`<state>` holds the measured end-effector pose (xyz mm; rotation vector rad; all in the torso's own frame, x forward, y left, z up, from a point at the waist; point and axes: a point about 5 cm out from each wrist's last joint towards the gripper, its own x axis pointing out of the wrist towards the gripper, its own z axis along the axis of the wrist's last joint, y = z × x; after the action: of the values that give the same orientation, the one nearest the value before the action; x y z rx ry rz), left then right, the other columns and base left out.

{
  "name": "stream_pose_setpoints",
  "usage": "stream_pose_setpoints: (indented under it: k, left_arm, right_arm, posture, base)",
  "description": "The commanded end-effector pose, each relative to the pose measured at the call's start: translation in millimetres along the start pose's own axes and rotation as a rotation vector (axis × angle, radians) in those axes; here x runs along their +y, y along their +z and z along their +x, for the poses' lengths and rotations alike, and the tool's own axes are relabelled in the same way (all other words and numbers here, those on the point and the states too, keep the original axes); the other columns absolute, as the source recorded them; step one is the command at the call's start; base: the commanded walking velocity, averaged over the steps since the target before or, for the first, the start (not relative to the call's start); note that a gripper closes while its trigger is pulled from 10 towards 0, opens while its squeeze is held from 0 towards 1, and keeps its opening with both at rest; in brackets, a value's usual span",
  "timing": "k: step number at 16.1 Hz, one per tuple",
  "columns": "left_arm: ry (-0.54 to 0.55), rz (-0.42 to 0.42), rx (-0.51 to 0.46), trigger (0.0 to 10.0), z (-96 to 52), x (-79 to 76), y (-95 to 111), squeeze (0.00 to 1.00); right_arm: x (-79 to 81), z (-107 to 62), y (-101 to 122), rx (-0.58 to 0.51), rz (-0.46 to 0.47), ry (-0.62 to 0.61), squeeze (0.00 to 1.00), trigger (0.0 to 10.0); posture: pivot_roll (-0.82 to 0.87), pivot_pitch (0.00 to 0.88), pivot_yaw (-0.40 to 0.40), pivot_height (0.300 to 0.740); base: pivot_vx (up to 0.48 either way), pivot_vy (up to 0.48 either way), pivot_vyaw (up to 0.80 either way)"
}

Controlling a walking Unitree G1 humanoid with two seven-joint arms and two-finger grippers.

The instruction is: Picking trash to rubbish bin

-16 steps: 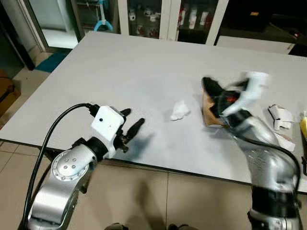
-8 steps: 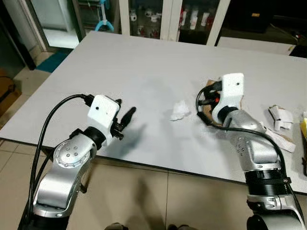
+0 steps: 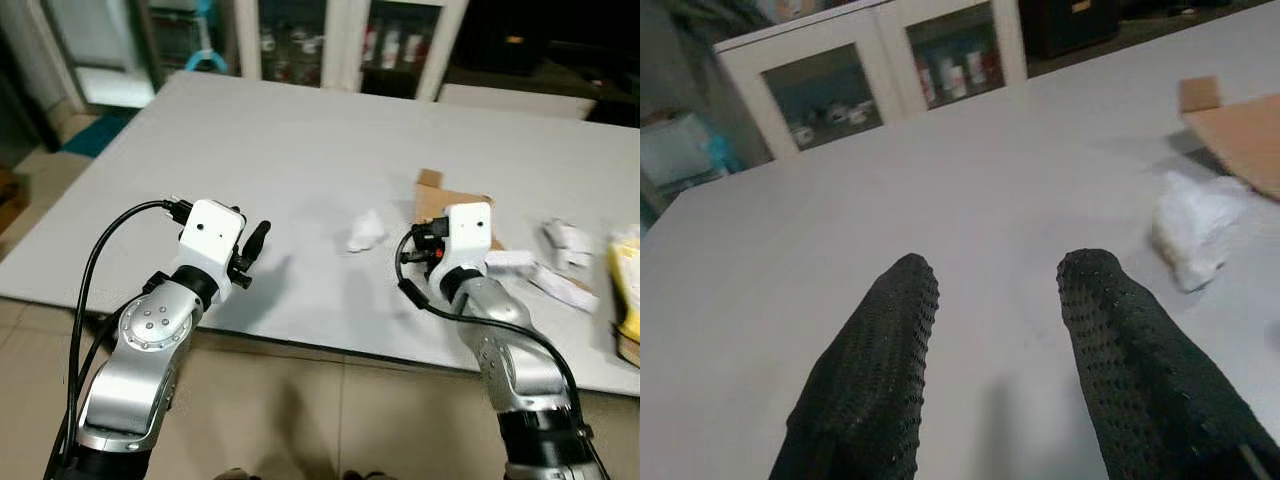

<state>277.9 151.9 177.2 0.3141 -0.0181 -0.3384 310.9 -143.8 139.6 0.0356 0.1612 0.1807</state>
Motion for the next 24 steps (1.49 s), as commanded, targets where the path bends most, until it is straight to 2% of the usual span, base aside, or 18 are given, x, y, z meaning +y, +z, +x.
stream_pose_setpoints:
  k: [1, 10, 11, 14, 15, 17, 20, 21, 22, 24]
  left_arm:
    - [0.002, 0.009, -0.001, 10.0, -0.7, -0.3, -1, 0.00]
    - [0.011, 0.013, 0.001, 10.0, -3.3, -0.7, -2, 0.00]
    - [0.013, 0.044, 0.003, 10.0, -3.9, -0.5, -2, 0.00]
    - [0.039, 0.057, 0.017, 10.0, -5.3, -1.1, -4, 0.00]
    - [0.037, 0.049, 0.022, 10.0, -6.2, -2.5, -5, 0.00]
    - [0.087, -0.065, 0.026, 10.0, -8.0, -1.4, -6, 0.00]
    - [0.093, -0.065, 0.012, 10.0, -9.3, -1.9, -6, 0.00]
    - [0.117, -0.097, 0.018, 10.0, -9.7, -0.6, -8, 0.00]
    - [0.136, -0.120, 0.008, 10.0, -9.8, 0.8, -9, 0.00]
    - [0.156, -0.112, 0.006, 10.0, -9.1, 3.7, -10, 0.00]
  right_arm:
    - [-2.4, -3.6, 3, -0.025, 0.009, -0.017, 0.00, 10.0]
    - [6.4, -12.6, -7, -0.011, 0.038, -0.014, 0.00, 10.0]
    - [7.4, -13.3, -7, -0.010, 0.022, -0.008, 0.00, 10.0]
    - [9.1, -14.4, -6, -0.012, 0.015, 0.000, 0.00, 10.0]
    - [8.7, -15.4, -7, -0.011, 0.013, 0.001, 0.00, 10.0]
    - [5.3, -16.0, -7, -0.006, 0.004, -0.004, 0.00, 10.0]
    - [-1.3, -13.8, -3, -0.007, -0.042, -0.003, 0.00, 10.0]
    - [-3.4, -13.0, -1, -0.011, -0.063, 0.000, 0.00, 10.0]
    - [-5.2, -13.0, -1, -0.010, -0.047, -0.006, 0.00, 10.0]
    - [-6.5, -13.6, -4, 0.002, -0.044, -0.001, 0.00, 10.0]
  posture:
    - [0.05, 0.029, -0.050, 0.740]
    - [0.06, 0.027, -0.055, 0.740]
    - [0.06, 0.031, -0.057, 0.740]
    - [0.06, 0.036, -0.064, 0.740]
    - [0.06, 0.037, -0.068, 0.740]
    - [0.06, 0.039, -0.074, 0.740]
    - [0.06, 0.043, -0.091, 0.740]
    - [0.06, 0.044, -0.095, 0.740]
    - [0.06, 0.044, -0.099, 0.740]
    - [0.06, 0.045, -0.102, 0.740]
  base:
    - [0.000, 0.337, -0.80]
    - [0.000, 0.400, -0.80]
    - [0.000, 0.000, 0.00]
    - [0.000, -0.320, 0.00]
    - [0.000, -0.480, 0.00]
    - [0.000, 0.000, 0.00]
    - [0.000, 0.000, 0.00]
    - [0.000, 0.000, 0.00]
    - [0.000, 0.000, 0.00]
    - [0.154, 0.000, 0.00]
